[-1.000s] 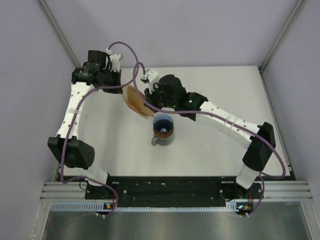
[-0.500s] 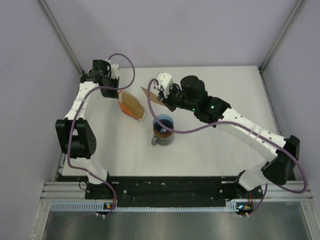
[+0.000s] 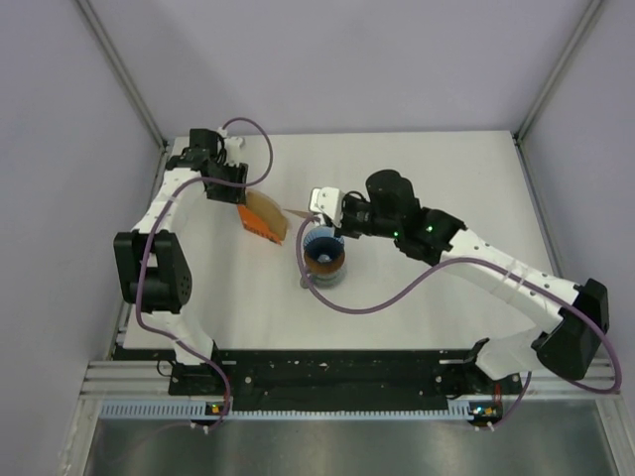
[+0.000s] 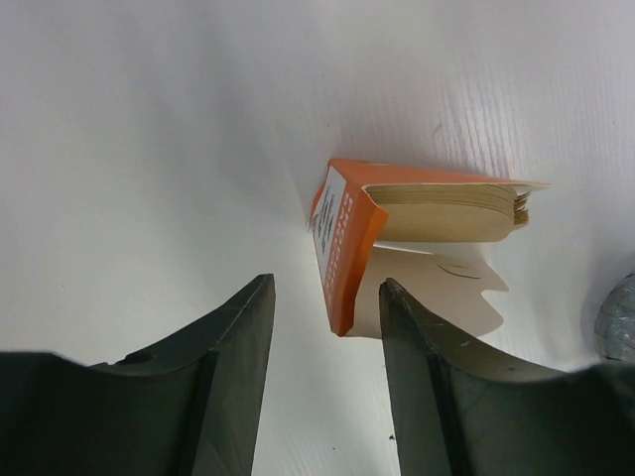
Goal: Place the coffee filter in the dripper
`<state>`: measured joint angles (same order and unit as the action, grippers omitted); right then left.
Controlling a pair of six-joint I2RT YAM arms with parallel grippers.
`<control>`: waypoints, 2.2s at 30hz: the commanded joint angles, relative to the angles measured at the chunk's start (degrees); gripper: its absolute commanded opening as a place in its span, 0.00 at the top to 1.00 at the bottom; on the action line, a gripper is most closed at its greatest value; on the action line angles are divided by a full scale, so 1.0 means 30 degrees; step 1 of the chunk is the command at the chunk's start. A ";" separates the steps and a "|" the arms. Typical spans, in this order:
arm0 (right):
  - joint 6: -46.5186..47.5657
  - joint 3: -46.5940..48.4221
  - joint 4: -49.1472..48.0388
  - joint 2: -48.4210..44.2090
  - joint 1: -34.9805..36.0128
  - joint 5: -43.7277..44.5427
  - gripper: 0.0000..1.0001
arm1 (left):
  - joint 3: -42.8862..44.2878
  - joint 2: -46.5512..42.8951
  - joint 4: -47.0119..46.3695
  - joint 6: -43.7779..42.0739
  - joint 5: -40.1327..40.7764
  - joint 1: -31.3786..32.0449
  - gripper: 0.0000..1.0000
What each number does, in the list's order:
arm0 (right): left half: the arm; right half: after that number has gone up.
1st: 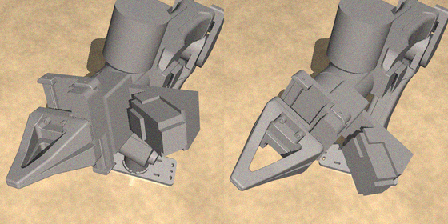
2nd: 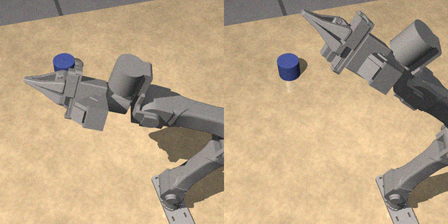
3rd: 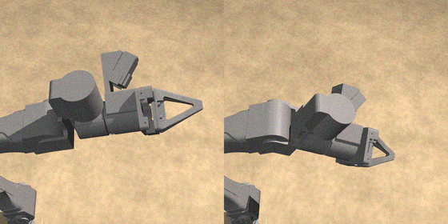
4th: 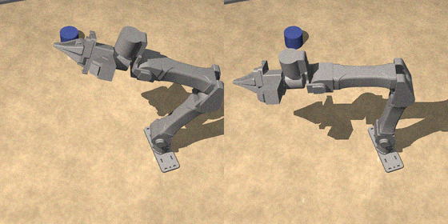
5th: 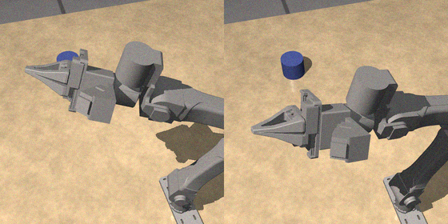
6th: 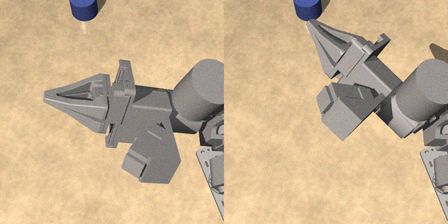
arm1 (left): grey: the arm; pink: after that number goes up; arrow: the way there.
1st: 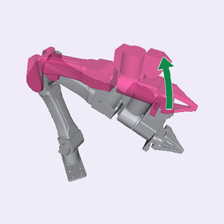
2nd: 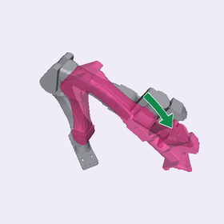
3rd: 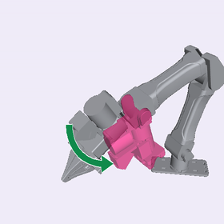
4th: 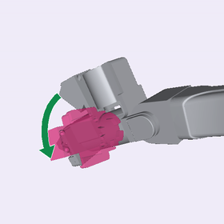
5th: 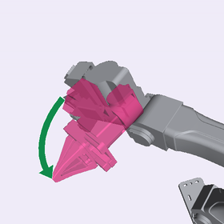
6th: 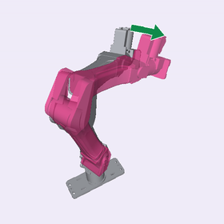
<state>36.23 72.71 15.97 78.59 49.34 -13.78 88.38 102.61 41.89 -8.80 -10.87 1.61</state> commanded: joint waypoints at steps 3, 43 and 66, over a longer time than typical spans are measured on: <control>0.4583 -0.0182 -0.0108 -0.1642 0.0281 -0.1352 1.00 | 0.1534 -0.2119 0.1386 0.0032 -0.0593 0.0021 0.44; 1.6676 -0.1647 -0.4353 -0.2261 0.1951 -0.4636 0.99 | 0.3617 -0.5228 0.4347 0.6975 -1.9171 0.2483 1.00; -2.4846 -0.2846 -1.6682 0.1137 -0.7220 -1.1666 0.38 | 0.7102 -0.5696 0.5578 0.3605 -1.4594 0.1340 1.00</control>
<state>-20.69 66.70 -21.56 80.09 26.83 -42.15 106.74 87.50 58.35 3.01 -51.64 5.56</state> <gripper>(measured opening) 0.621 0.012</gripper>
